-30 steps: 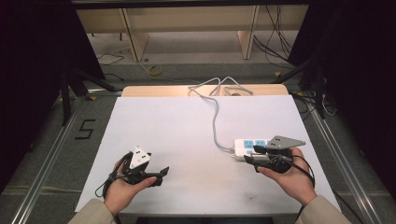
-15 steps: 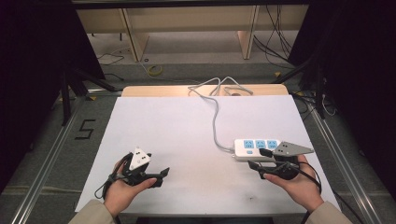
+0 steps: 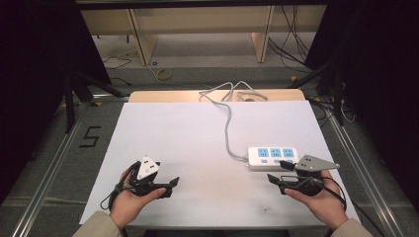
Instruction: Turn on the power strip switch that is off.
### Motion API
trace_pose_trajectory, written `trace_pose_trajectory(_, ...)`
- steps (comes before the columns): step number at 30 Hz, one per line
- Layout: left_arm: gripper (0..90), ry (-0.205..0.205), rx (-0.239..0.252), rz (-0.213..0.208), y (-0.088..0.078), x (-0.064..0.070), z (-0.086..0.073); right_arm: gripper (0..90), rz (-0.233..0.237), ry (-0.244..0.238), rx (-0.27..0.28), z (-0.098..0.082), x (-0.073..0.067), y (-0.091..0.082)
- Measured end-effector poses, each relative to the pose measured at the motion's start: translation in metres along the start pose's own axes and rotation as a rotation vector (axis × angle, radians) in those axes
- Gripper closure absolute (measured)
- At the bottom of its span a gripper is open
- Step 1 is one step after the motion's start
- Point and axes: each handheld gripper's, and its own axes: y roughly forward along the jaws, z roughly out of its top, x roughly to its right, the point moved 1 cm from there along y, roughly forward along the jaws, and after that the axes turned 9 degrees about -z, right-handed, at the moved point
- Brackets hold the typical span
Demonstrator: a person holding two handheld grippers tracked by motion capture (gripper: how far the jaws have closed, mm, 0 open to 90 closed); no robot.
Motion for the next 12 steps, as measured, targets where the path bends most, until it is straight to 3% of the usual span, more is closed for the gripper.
trace_pose_trajectory(12,17.6,-0.004,-0.006,0.0,0.0019,-0.0012,0.0,32.3,-0.009,0.012,0.011,-0.0008,0.0011,-0.0011)
